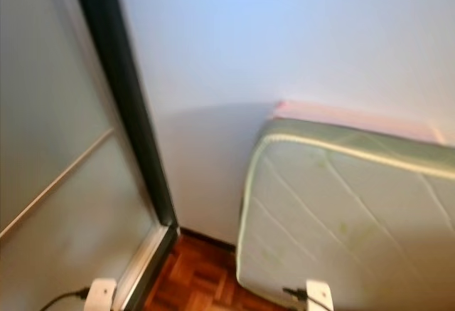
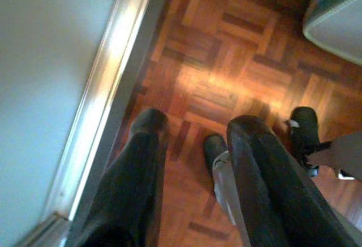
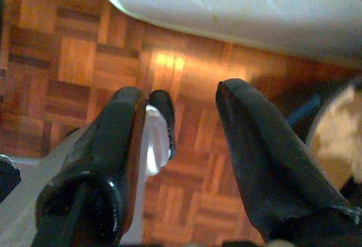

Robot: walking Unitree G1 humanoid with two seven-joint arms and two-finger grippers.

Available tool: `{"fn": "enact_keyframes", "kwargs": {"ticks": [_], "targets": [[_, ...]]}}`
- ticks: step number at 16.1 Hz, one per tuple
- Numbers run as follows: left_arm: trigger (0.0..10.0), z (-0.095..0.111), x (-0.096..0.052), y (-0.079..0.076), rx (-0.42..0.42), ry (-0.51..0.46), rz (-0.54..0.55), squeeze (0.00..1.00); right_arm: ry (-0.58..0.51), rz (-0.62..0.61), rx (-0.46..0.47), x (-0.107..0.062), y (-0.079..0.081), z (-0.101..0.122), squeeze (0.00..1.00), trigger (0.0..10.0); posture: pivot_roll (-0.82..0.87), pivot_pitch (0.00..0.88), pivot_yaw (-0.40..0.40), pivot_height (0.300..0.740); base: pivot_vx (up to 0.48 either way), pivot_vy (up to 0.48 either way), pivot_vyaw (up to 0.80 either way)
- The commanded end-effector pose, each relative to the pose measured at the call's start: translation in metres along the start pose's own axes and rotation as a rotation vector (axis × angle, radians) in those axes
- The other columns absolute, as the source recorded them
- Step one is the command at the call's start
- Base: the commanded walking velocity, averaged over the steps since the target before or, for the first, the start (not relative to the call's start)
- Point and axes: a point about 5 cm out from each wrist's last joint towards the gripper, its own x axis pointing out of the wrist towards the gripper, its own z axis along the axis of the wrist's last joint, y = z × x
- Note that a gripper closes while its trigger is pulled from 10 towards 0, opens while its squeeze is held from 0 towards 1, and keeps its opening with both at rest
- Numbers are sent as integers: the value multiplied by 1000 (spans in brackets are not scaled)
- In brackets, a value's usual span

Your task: Clean up the room

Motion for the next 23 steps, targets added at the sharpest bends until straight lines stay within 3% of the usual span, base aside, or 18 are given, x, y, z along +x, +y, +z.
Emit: {"fn": "enact_keyframes", "kwargs": {"ticks": [1,6,10,18,23], "targets": [[10000,0,1,-3,-2,4,-12,0,-5,-10,10,0,-4,3,0,10000,-52,0,21,740,0,0,-781],[10000,-8,-3,5,30,9,-19,0,-7,-14,34,0,-3,3,0,10000,-24,0,59,740,0,0,-781],[10000,-15,-7,13,15,14,5,0,21,-4,10,-1,-5,-3,0,10000,22,0,22,740,0,0,-781],[10000,-30,-6,-11,-17,34,-35,0,39,-25,-46,-8,-26,-10,0,10000,26,0,-50,740,0,0,-781],[10000,-25,-3,-29,-38,14,-57,0,51,-39,-78,-11,-38,-12,0,10000,55,0,-80,740,0,0,-781]]}}
